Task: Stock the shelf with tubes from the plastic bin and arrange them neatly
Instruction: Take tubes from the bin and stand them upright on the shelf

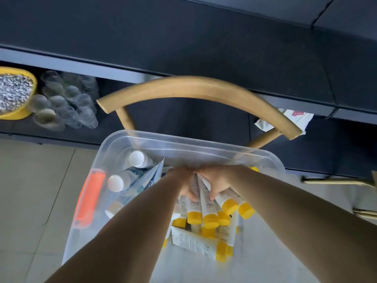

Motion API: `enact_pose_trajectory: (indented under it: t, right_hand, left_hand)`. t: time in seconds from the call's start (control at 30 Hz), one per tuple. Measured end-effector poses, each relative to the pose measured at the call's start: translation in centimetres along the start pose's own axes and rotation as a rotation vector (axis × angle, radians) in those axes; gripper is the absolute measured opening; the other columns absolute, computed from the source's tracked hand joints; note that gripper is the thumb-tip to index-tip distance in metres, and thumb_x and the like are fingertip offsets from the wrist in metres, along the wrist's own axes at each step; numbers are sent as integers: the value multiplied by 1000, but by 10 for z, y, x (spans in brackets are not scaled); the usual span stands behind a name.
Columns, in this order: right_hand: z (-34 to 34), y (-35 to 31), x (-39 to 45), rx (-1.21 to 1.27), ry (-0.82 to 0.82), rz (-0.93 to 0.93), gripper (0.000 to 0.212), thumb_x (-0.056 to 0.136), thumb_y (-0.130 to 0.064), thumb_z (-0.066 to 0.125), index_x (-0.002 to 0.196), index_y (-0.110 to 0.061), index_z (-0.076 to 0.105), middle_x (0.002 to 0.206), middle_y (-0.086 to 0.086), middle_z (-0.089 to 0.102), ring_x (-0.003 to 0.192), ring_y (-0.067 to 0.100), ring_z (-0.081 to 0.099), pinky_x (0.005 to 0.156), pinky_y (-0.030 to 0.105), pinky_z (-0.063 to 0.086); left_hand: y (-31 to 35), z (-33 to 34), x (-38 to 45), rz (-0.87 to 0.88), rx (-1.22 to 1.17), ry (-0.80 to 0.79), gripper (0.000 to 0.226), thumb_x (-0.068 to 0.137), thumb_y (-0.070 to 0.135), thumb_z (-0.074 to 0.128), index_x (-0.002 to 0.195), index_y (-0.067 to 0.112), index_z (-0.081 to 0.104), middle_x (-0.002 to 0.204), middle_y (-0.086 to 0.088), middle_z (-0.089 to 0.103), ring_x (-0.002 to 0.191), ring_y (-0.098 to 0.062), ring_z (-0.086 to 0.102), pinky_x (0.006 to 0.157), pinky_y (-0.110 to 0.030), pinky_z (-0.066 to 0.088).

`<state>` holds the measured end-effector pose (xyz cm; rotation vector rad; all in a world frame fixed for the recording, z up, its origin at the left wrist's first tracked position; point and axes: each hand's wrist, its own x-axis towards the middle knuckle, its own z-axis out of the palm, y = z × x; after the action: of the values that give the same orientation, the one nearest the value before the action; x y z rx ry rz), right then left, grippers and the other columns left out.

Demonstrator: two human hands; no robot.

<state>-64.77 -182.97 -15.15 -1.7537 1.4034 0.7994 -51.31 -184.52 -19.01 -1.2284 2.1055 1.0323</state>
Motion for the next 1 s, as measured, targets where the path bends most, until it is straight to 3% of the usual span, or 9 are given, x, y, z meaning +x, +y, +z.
enact_pose_trajectory:
  t: [0.17,0.3,0.4,0.5,0.57,0.7,0.87,1.0]
  right_hand:
    - [-3,1,0,-19,-54,4,100,60,-27,85,142,-30,29,136,-6,48,123,21,49,101,40,44]
    - [-1,3,-1,9,-63,14,100,57,-27,86,139,-32,28,127,-8,52,114,20,54,95,39,48]
    - [-5,1,-2,72,-56,22,71,69,-20,74,130,-32,39,116,-5,58,104,20,60,84,33,52]
    - [-7,-1,-2,51,-34,-11,49,84,-13,56,130,-25,46,119,-2,56,111,20,54,84,27,43]
    - [-7,-1,-4,9,-16,-36,43,87,-12,54,128,-25,48,120,-3,55,110,20,52,88,26,39]
    - [-6,1,-12,-17,-17,-41,43,85,-8,54,123,-28,51,117,-5,56,103,19,52,92,32,46]
    - [-5,9,-16,-80,-45,-72,30,79,1,59,96,-24,67,110,-4,57,100,19,53,89,29,50]
    - [-9,10,-35,-126,-118,-88,25,76,-1,68,94,-18,70,98,-6,60,88,12,51,67,17,40]
  left_hand:
    - [3,2,5,-11,-137,-67,85,59,30,87,132,18,45,127,-3,55,111,-22,58,92,-34,51]
    - [10,9,6,-56,-287,1,78,62,15,85,129,10,46,125,-7,53,110,-25,58,90,-30,52]
    - [13,13,5,-47,-350,85,69,68,6,80,128,10,46,131,-7,45,115,-25,55,84,-21,45]
    - [14,9,4,-19,-340,68,58,76,2,73,128,13,50,134,-9,40,121,-25,49,90,-22,44]
    - [15,7,1,-46,-309,44,54,78,1,70,128,10,50,134,-11,40,120,-27,50,92,-25,46]
    - [10,6,-7,-89,-334,-18,67,75,-2,72,132,11,40,130,-10,47,118,-28,51,90,-28,50]
    - [5,-2,-18,-37,-304,-12,63,74,2,74,128,13,42,128,-9,51,116,-24,51,81,-24,44]
    - [2,-10,-32,-21,-283,27,58,78,8,72,130,12,48,130,-9,54,117,-25,53,85,-27,48]
